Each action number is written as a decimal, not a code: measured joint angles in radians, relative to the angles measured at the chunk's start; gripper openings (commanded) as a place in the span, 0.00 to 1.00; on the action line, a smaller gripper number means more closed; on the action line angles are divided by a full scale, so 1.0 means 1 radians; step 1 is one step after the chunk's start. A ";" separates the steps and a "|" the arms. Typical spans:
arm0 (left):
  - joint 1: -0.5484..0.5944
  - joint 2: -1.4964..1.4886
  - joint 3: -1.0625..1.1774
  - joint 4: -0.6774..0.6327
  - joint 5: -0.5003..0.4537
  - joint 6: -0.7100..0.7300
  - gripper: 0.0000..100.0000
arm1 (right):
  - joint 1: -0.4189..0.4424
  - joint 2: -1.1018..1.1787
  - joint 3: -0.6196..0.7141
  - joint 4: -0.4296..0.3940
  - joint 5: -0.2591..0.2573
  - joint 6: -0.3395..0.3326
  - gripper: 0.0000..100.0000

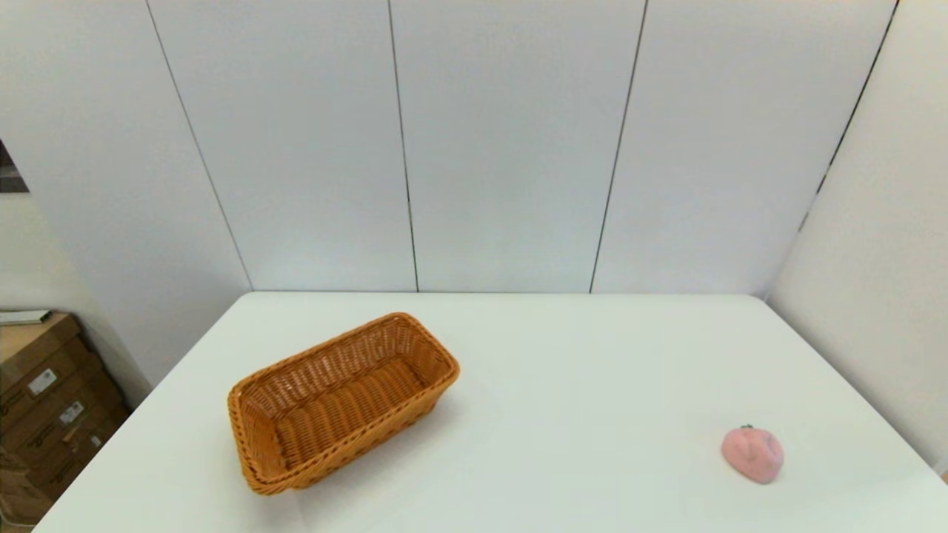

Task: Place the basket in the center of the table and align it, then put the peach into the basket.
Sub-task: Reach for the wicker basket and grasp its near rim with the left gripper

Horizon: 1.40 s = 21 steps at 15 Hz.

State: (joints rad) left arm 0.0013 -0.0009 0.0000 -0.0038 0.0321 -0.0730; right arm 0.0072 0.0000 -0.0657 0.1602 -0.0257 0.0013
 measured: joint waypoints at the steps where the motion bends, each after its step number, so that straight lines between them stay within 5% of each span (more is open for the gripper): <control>1: 0.000 0.000 0.000 0.001 0.001 0.000 1.00 | 0.000 0.000 0.000 0.000 -0.001 0.000 1.00; 12: 0.000 0.006 -0.075 0.030 0.003 -0.020 1.00 | 0.000 0.000 0.000 0.001 0.000 0.001 1.00; 21: 0.015 0.653 -0.631 0.495 -0.007 -0.451 1.00 | 0.000 0.000 0.000 0.000 -0.001 0.000 1.00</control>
State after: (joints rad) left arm 0.0164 0.6521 -0.6311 0.4915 0.0253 -0.5238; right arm 0.0072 0.0000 -0.0662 0.1602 -0.0264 0.0017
